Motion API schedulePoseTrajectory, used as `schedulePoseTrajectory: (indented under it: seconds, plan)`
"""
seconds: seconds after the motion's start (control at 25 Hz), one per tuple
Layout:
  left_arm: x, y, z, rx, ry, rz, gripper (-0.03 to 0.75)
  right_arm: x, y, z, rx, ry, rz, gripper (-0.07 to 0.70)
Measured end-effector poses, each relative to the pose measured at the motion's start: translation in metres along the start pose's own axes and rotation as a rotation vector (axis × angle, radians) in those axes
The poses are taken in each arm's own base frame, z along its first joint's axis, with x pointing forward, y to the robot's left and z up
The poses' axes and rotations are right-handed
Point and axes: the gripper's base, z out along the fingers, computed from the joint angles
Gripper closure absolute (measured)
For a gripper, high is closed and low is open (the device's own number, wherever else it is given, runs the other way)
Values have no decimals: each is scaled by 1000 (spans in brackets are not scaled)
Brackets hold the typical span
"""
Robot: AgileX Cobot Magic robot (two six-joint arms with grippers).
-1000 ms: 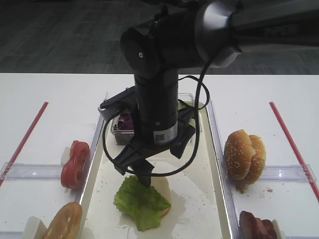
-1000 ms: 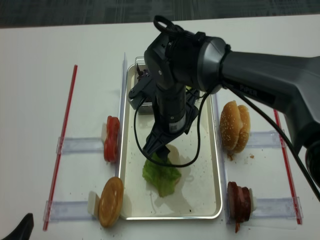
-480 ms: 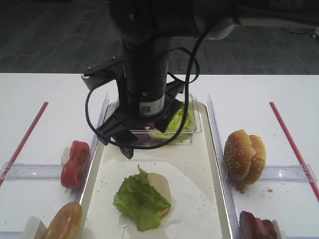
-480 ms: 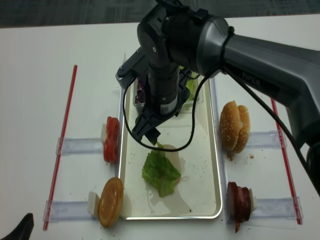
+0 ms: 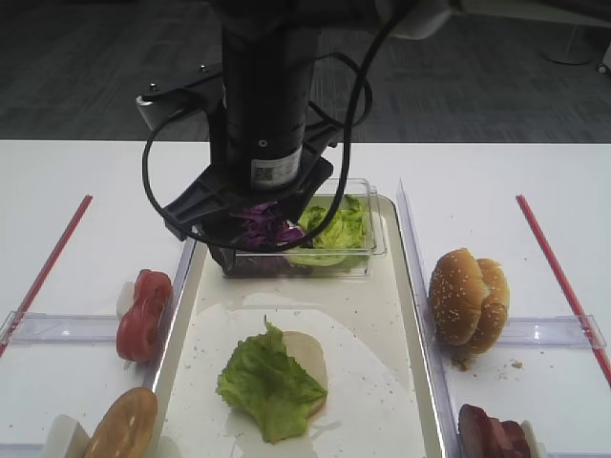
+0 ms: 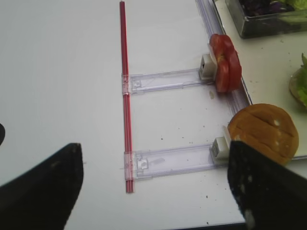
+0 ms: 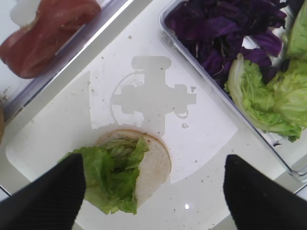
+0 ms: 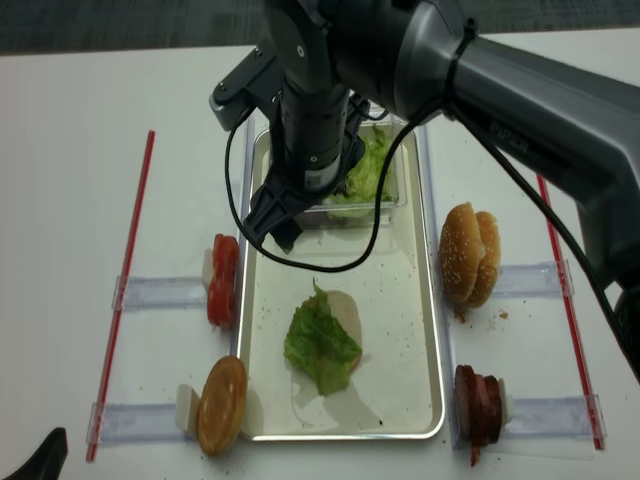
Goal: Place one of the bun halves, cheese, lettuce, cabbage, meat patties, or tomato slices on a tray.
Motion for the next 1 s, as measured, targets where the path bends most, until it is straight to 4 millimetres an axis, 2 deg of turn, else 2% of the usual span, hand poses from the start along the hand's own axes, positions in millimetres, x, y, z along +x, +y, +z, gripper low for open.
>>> schedulePoseTrajectory:
  seconds: [0.32,0.44,0.56,1.0]
  plan:
    - [0,0,0,0,0,0,151,-1,0,-7,8,-19,-6,25]
    - [0,0,0,0,0,0,151,-1,-7,-7,33,-18,4,25]
    - [0,0,0,0,0,0,151,0,-27,-8,43,-20,62,28]
    - [0,0,0,0,0,0,151,22,-133,-20,96,-33,320,50]
